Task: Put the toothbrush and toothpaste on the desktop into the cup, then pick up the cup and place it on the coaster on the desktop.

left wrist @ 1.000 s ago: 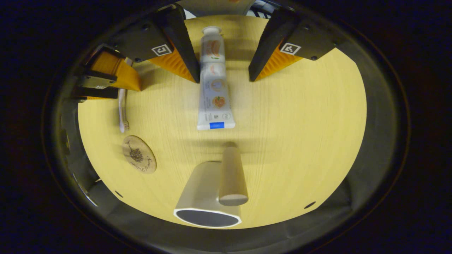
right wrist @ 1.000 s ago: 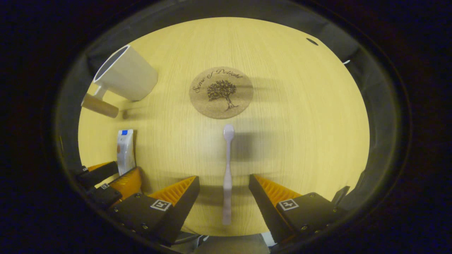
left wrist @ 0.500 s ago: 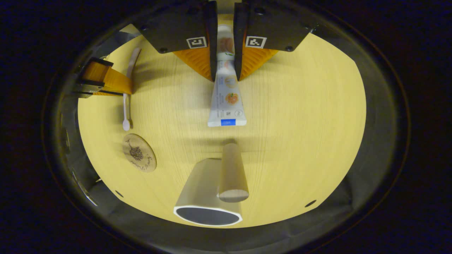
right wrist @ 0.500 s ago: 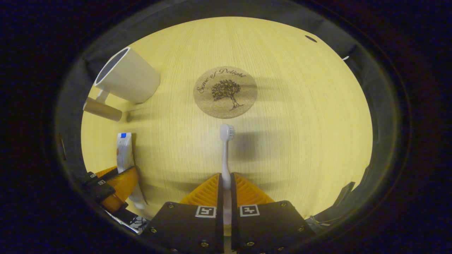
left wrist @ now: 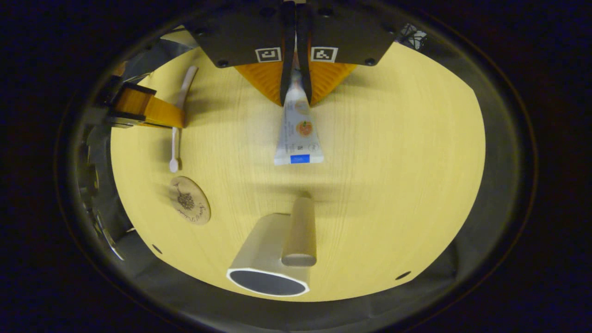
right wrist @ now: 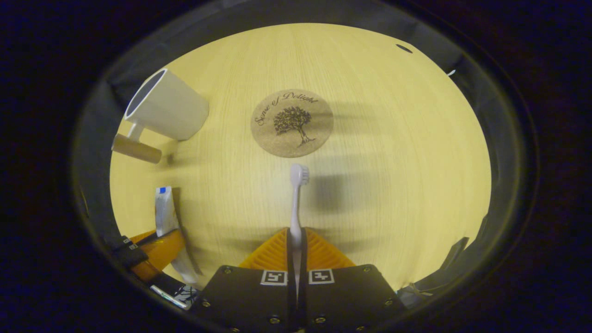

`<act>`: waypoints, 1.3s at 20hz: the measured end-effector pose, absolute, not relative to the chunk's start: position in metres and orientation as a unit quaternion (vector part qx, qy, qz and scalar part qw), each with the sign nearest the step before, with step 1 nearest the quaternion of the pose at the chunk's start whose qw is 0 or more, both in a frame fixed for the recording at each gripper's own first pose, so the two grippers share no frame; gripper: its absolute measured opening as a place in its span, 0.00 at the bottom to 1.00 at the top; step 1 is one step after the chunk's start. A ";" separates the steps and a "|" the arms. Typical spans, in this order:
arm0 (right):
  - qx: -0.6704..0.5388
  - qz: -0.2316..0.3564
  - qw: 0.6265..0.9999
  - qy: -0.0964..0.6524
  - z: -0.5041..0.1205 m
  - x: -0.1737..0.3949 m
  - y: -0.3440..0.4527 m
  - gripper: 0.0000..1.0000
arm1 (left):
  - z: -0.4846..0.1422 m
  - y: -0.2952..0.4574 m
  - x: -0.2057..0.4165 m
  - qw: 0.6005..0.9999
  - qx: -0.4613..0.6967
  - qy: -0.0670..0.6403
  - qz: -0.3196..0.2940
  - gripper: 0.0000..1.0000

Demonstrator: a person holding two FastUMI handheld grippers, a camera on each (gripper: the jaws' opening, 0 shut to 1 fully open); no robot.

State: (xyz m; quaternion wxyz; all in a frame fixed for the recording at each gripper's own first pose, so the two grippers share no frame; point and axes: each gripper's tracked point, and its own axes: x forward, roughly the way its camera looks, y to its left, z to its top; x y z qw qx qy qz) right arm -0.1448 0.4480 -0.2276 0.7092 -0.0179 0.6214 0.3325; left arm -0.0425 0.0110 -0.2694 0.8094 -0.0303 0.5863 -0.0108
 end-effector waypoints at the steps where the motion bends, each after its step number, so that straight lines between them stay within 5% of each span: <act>1: -0.018 0.333 0.709 0.621 -0.228 -0.144 0.448 0.03 | -0.257 0.010 -0.049 0.811 -0.031 0.584 -0.012 0.09; 14: -0.021 0.347 0.714 0.608 -0.228 -0.144 0.448 0.03 | -0.119 -0.019 -0.039 0.860 -0.032 0.509 -0.029 0.09; 26: -0.019 0.347 0.716 0.605 -0.229 -0.145 0.448 0.03 | -0.005 -0.005 0.103 0.918 -0.020 0.392 -0.054 0.08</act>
